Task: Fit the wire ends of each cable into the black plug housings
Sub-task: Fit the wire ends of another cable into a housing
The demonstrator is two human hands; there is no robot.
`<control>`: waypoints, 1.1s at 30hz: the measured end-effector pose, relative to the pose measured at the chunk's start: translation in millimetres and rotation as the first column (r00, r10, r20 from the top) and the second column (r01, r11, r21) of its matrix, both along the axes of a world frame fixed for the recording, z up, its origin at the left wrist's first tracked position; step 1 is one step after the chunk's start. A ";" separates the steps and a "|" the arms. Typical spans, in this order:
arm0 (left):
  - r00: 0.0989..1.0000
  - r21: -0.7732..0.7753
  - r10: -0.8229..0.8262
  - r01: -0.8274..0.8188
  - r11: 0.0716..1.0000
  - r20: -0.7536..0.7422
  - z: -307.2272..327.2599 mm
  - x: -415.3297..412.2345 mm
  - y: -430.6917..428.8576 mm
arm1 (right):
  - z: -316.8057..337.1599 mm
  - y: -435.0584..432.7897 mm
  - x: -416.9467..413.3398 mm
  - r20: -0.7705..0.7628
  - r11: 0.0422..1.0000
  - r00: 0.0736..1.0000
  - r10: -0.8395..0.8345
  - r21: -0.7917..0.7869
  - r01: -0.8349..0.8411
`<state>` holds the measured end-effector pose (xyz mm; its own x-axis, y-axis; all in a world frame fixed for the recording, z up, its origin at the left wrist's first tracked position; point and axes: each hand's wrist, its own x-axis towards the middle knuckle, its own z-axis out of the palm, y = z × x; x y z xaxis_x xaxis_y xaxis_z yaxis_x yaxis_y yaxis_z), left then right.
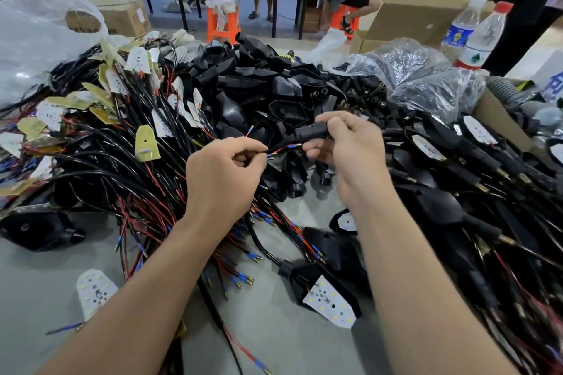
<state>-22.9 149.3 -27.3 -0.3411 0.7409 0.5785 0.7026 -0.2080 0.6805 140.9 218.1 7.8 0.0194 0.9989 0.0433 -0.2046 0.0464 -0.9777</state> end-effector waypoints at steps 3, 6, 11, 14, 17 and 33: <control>1.000 -0.018 0.015 -0.015 1.000 0.005 1.3 -0.6 -0.8 | -9.6 -8.1 -4.2 -0.272 0.990 0.959 0.074 -0.097 -0.104; 0.999 -0.041 0.034 -0.034 0.999 0.013 0.9 -1.8 -1.3 | -15.1 -12.4 1.8 -0.294 0.988 0.953 0.069 -0.113 -0.107; 0.997 -0.053 0.042 -0.039 0.998 0.058 -1.6 -2.3 -0.7 | -19.5 -11.4 11.5 -0.191 0.996 0.981 0.029 -0.080 -0.045; 0.998 -0.038 0.010 -0.008 0.999 0.056 -1.7 -2.0 -3.3 | -21.7 -12.6 10.5 -0.147 0.993 0.986 0.077 -0.072 -0.089; 0.998 -0.030 0.005 -0.003 1.000 0.056 -1.7 -3.1 -5.4 | -21.6 -14.4 9.4 -0.163 0.986 0.977 0.135 -0.078 -0.149; 0.997 -0.032 -0.069 0.070 0.997 0.017 -2.0 6.3 -12.4 | -23.0 -27.0 -8.3 -0.060 0.969 0.968 0.244 -0.007 -0.245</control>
<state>-16.6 136.9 -29.3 -0.2973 0.7814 0.5487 0.6759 -0.2337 0.6990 132.6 191.1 -15.2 -0.2238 0.9740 0.0352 -0.2651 -0.0261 -0.9639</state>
